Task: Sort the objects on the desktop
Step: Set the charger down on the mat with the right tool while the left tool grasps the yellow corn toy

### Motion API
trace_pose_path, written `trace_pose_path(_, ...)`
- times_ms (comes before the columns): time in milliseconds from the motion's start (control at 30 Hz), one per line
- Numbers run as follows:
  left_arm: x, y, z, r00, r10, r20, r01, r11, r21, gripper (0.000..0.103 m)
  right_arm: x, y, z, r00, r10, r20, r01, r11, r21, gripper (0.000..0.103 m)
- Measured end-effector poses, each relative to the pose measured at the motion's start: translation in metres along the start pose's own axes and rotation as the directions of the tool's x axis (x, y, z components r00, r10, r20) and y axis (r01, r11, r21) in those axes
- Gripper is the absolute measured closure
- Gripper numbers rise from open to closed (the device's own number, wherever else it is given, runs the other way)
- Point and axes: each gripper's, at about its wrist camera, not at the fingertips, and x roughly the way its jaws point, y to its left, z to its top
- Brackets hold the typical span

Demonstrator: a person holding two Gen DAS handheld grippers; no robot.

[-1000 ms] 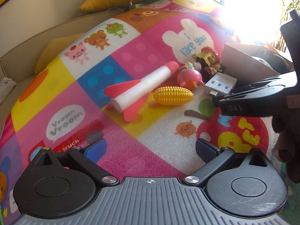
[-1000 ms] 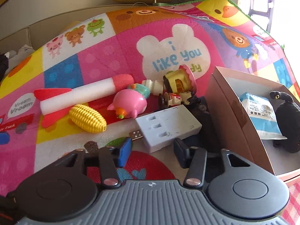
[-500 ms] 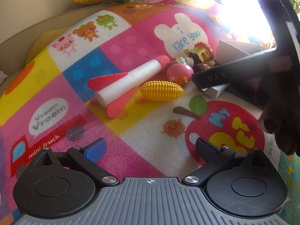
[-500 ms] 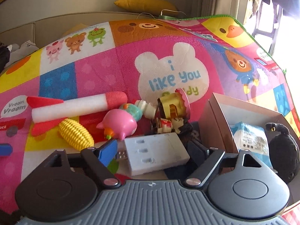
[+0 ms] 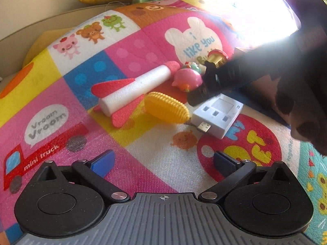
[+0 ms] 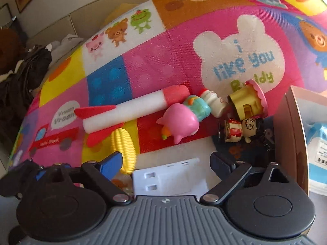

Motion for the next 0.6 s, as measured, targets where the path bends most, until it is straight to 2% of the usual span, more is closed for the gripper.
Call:
trace_pose_path(67, -0.002, -0.001, -0.001, 1.0, -0.009, -0.005, 0.009, 1.0, 0.013, 0.0, -0.001, 0.013, -0.013, 0.996, -0.066, 0.052, 0.071, 0.992, -0.108, 0.01)
trace_pose_path(133, -0.006, -0.003, -0.005, 1.0, -0.024, -0.016, 0.024, 0.999, 0.049, 0.0, -0.002, 0.019, -0.024, 0.996, -0.05, 0.078, 0.064, 0.982, -0.18, 0.01)
trace_pose_path(167, -0.008, -0.005, -0.008, 0.999, -0.028, -0.023, 0.029, 0.997, 0.073, 0.0, -0.003, 0.02, -0.028, 0.998, -0.014, 0.069, 0.027, 0.98, -0.195, 0.01)
trace_pose_path(267, -0.015, -0.007, -0.015, 0.999, -0.045, -0.028, 0.048, 0.994, 0.103, 0.0, -0.003, 0.022, -0.033, 0.997, 0.057, 0.055, -0.044, 0.976, -0.214, 0.009)
trace_pose_path(433, -0.019, -0.007, -0.015, 0.999, -0.025, -0.043, 0.029, 0.994, 0.101, 0.0, -0.009, 0.029, -0.047, 0.997, 0.059, 0.054, -0.046, 0.977, -0.209, 0.012)
trace_pose_path(600, -0.019, -0.005, -0.007, 1.0, 0.015, -0.028, -0.012, 0.995, 0.101, 0.0, -0.06, 0.022, -0.085, 0.993, 0.065, 0.095, -0.045, 0.978, -0.204, 0.012)
